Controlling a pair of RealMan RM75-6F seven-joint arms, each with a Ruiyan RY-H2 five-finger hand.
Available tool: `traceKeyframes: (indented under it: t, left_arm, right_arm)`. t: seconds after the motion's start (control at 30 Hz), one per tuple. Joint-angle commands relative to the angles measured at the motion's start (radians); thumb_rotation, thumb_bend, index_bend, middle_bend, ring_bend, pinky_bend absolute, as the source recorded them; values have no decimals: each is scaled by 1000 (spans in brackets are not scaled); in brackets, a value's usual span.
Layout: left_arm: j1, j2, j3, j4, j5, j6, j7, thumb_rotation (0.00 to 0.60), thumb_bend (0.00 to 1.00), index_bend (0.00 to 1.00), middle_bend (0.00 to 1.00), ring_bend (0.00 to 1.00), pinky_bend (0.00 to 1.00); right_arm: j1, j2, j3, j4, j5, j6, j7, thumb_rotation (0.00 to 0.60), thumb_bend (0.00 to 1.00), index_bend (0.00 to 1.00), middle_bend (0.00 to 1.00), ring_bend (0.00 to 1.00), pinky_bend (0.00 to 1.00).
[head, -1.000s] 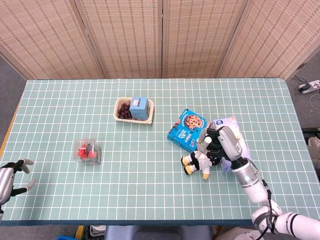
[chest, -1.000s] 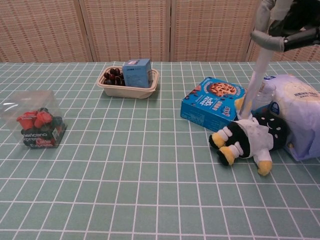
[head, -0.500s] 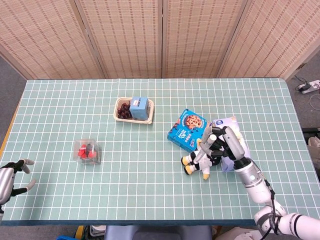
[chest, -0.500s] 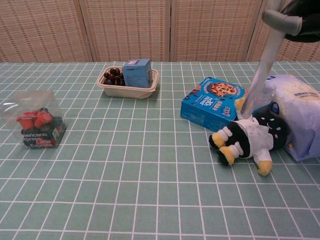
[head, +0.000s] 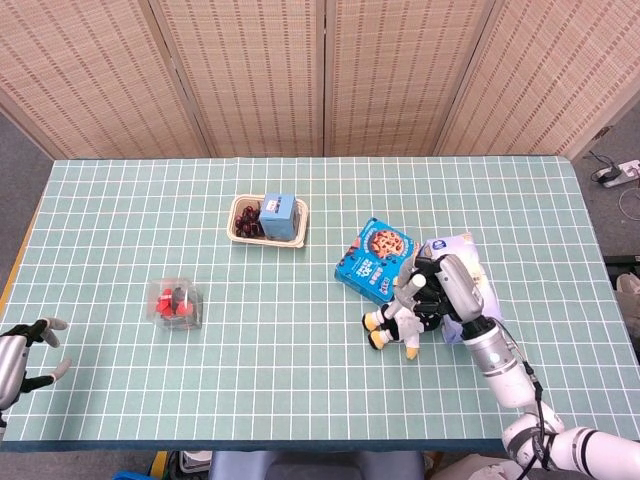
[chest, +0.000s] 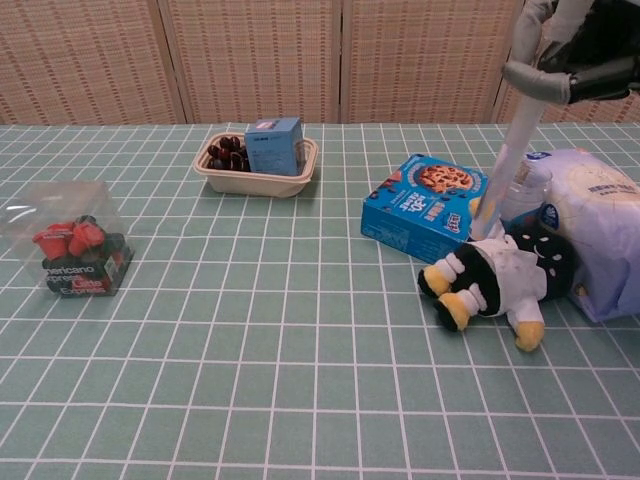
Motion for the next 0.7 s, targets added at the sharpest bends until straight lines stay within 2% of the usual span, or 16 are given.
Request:
traceKeyframes:
  t: [0.03, 0.1, 0.2, 0.3, 0.4, 0.5, 0.6, 0.7]
  left_arm:
    - [0, 0, 0, 1, 1, 0, 0, 600, 224, 456, 507, 438, 555]
    - [0, -1, 1, 1, 1, 0, 1, 600, 223, 456, 507, 438, 555]
    - [0, -1, 1, 1, -1, -1, 3, 600, 223, 456, 507, 439, 555]
    - [0, 0, 0, 0, -2, -2, 5, 600, 223, 456, 507, 439, 555]
    - [-1, 0, 0, -1, -3, -3, 7, 600, 223, 456, 507, 439, 555]
    - [-1, -1, 0, -1, -4, -4, 7, 600, 223, 456, 507, 438, 555]
    - [0, 0, -1, 0, -7, -3, 3, 600, 223, 456, 507, 438, 555]
    - [1, 2, -2, 0, -7, -1, -1, 600, 223, 456, 507, 439, 555]
  right_arm:
    - [-23, 16, 38, -78, 28, 48, 292, 600, 508, 697, 1000, 1000, 1000]
    - [-28, 28, 42, -82, 20, 59, 325, 600, 509, 697, 1000, 1000, 1000]
    - [-29, 30, 33, -55, -2, 67, 271, 600, 510, 697, 1000, 1000, 1000]
    - [-19, 24, 7, 5, -32, 47, 106, 600, 510, 697, 1000, 1000, 1000]
    - [-3, 19, -26, 58, -47, -14, -163, 600, 510, 698, 1000, 1000, 1000]
    - [7, 10, -40, 61, -42, -54, -295, 600, 510, 702, 1000, 1000, 1000]
    - [7, -4, -35, 50, -27, -53, -271, 600, 510, 703, 1000, 1000, 1000]
    - [3, -11, -25, 42, -15, -37, -180, 600, 510, 703, 1000, 1000, 1000]
